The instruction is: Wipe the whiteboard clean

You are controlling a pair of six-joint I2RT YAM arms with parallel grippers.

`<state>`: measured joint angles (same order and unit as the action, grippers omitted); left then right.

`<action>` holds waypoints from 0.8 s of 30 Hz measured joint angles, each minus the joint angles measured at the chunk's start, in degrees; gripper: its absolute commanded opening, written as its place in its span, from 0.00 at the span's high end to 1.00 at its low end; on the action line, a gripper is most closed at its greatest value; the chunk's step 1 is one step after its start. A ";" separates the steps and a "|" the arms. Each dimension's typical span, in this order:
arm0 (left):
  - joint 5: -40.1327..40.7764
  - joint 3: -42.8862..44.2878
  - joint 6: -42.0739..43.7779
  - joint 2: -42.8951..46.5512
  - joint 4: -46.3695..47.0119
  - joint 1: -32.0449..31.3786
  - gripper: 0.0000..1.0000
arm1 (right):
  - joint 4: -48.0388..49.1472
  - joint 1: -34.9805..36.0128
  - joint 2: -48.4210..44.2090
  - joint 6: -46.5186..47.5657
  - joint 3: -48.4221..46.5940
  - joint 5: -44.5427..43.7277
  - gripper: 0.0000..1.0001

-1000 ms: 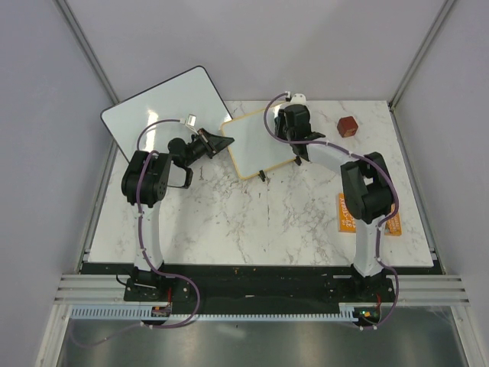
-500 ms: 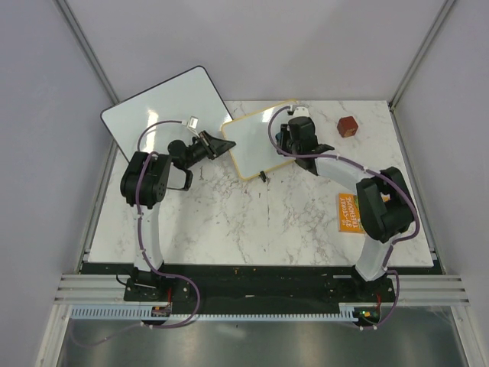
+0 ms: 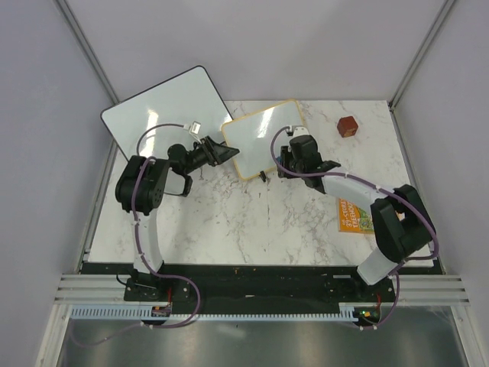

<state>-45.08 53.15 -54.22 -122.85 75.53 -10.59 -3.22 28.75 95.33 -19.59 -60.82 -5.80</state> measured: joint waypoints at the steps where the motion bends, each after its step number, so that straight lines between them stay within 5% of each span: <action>1: 0.04 -0.83 0.33 0.74 -0.11 0.02 0.23 | -0.39 0.39 -1.36 -0.17 1.51 0.31 0.63; 7: 3.32 -8.79 4.72 8.96 -5.03 0.17 0.16 | -1.11 3.41 -8.20 -2.05 11.28 1.70 0.30; 17: 16.46 -9.88 16.83 18.60 -26.88 0.11 0.09 | 0.09 8.17 -6.34 -5.18 18.53 1.31 0.21; 24: 25.92 -10.38 22.80 22.91 -36.52 -0.81 0.01 | -0.57 8.33 -1.55 -3.89 12.48 -2.67 0.33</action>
<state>-19.16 42.76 -31.42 -99.94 39.00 -11.40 -3.79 37.08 93.78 -23.49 -48.34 -8.47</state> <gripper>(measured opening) 0.968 0.746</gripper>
